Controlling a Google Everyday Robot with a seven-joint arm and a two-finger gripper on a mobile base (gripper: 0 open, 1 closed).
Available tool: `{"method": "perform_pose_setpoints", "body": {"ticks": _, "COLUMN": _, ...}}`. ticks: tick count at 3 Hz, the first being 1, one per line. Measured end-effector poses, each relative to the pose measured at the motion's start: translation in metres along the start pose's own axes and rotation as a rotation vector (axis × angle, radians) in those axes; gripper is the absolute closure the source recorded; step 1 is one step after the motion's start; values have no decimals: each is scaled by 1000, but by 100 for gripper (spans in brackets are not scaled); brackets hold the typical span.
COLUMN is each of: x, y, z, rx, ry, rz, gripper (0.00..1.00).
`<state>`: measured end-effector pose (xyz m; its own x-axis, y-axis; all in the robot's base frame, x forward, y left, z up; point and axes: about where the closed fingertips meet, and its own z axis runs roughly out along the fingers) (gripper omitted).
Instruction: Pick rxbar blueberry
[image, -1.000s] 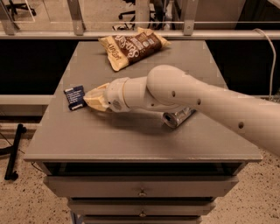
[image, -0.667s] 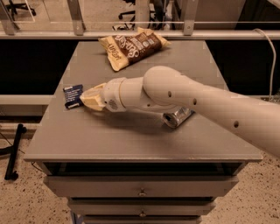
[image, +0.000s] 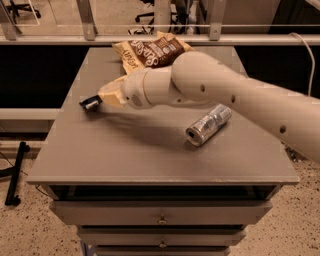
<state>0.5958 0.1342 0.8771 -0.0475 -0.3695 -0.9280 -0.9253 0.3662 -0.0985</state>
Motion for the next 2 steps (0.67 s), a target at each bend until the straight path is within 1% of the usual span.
{"method": "perform_pose_setpoints", "body": {"ticks": 1, "x": -18, "y": -26, "z": -29, "rx": 43, "ry": 47, "rz": -69, "gripper": 100}}
{"method": "perform_pose_setpoints", "body": {"ticks": 2, "x": -38, "y": -47, "z": -52, "rx": 74, "ry": 75, "rz": -135, "gripper": 100}}
